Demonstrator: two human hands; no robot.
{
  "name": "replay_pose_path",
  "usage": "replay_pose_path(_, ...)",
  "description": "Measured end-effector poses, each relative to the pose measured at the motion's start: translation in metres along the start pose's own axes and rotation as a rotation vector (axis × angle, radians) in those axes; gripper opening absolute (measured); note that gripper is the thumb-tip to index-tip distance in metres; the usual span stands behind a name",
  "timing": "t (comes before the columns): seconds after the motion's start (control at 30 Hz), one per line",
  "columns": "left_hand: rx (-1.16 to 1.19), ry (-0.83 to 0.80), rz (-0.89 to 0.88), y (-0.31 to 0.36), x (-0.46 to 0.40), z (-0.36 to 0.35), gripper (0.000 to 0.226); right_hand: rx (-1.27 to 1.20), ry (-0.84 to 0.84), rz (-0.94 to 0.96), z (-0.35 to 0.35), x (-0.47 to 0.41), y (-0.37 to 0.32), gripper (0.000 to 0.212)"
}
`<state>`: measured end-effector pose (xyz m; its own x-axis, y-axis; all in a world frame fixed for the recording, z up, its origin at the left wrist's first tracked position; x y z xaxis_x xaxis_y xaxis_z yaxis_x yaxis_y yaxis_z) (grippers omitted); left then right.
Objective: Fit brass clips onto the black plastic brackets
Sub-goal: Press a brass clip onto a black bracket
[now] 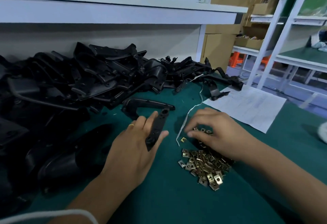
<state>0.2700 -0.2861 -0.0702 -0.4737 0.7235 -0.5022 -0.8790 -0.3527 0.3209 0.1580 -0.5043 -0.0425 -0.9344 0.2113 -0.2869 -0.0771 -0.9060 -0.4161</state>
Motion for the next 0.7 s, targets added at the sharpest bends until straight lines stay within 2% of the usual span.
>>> replay_pose_path(0.07, 0.027, -0.083, 0.043, -0.006, -0.003, -0.003, 0.083, 0.027, -0.089, 0.014, -0.006, -0.002, 0.006, 0.010)
replay_pose_path(0.13, 0.104, -0.105, 0.033, -0.011, -0.004, -0.006, 0.088, -0.018, -0.110, 0.004, -0.010, -0.005, 0.007, 0.013)
replay_pose_path(0.2, 0.135, -0.135, -0.003, -0.012, -0.002, -0.009, 0.086, -0.049, -0.096, 0.001, -0.012, -0.009, 0.007, 0.013)
replay_pose_path(0.3, -0.139, -0.121, -0.092, -0.013, -0.001, -0.015, 0.079, -0.025, -0.122, 0.007, -0.013, -0.007, 0.008, 0.019)
replay_pose_path(0.37, -0.246, -0.127, -0.072, -0.016, -0.003, -0.019, 0.077, -0.022, -0.140, 0.027, -0.014, -0.005, 0.007, 0.020)
replay_pose_path(0.47, -0.280, -0.169, -0.066, -0.025, -0.004, -0.023, 0.066, -0.031, -0.156, 0.037, -0.016, -0.006, 0.003, 0.019)
replay_pose_path(0.6, -0.309, -0.215, -0.102, -0.026, -0.005, -0.023, 0.064, -0.014, -0.176, 0.048, -0.018, -0.007, 0.000, 0.015)
replay_pose_path(0.7, -0.341, -0.169, -0.100, -0.020, -0.005, -0.015, 0.060, 0.026, -0.160, 0.056, -0.021, -0.006, -0.002, 0.008)
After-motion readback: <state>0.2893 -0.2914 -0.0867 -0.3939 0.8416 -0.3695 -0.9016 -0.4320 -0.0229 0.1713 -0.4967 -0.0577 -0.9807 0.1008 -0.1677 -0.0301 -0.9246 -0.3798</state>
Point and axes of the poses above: each hand's wrist, its own x-axis away from the middle knuckle, its own z-axis out of the back of the hand, y = z × x, the point moved 1 cm from there along -x, towards the middle knuckle, and after that the axes turned 11 degrees about -z, right-handed, at the moved point
